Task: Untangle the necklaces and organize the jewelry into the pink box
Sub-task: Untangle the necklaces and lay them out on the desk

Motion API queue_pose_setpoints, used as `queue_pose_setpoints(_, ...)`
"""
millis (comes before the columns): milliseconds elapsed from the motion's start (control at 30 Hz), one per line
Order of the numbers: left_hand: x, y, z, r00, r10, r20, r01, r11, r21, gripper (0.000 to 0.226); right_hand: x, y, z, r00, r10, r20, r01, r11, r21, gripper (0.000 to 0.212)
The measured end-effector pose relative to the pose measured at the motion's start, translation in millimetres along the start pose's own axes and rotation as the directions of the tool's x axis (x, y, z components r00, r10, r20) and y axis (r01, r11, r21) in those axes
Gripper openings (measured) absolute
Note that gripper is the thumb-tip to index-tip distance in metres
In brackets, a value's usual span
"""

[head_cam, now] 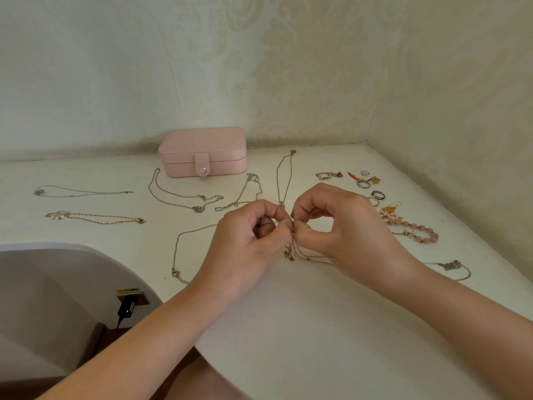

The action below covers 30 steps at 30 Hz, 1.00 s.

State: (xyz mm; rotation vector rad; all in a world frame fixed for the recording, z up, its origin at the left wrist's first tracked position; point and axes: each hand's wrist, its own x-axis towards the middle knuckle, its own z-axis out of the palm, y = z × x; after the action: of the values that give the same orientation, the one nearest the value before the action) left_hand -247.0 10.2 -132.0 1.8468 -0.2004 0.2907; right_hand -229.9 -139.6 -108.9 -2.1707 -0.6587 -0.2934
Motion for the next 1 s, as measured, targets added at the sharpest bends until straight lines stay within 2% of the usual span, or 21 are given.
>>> queue_pose_setpoints(167, 0.0, 0.0, -0.4, 0.999, 0.013, -0.034, -0.012, 1.000, 0.016, 0.016, -0.9, -0.8, -0.1, 1.000, 0.023, -0.017, -0.023, 0.999, -0.028, 0.006)
queue_pose_setpoints(400, -1.2, -0.8, 0.5, 0.998, 0.021, -0.052, -0.018, 0.999, 0.043, 0.014, 0.8, 0.5, -3.0, 0.996, 0.093, -0.004, -0.092, 0.993, 0.079, 0.008)
queue_pose_setpoints(633, -1.6, -0.2, 0.6, 0.998, 0.040, -0.055, -0.038, 0.999, 0.038, 0.014, 3.3, 0.8, -6.3, 0.975, 0.201, 0.097, -0.220, 0.938, 0.267, 0.008)
queue_pose_setpoints(833, -1.7, 2.1, -2.1, 0.998, 0.048, -0.030, -0.049, 0.998, -0.044, 0.016, 6.0, 3.6, -9.6, 0.963, 0.185, 0.194, -0.247, 0.895, 0.372, 0.005)
queue_pose_setpoints(1000, -1.6, 4.6, -3.2, 0.998, 0.054, 0.011, -0.053, 0.996, -0.067, 0.017, 6.7, 6.5, -8.7, 0.964, 0.175, 0.201, -0.245, 0.878, 0.411, 0.005)
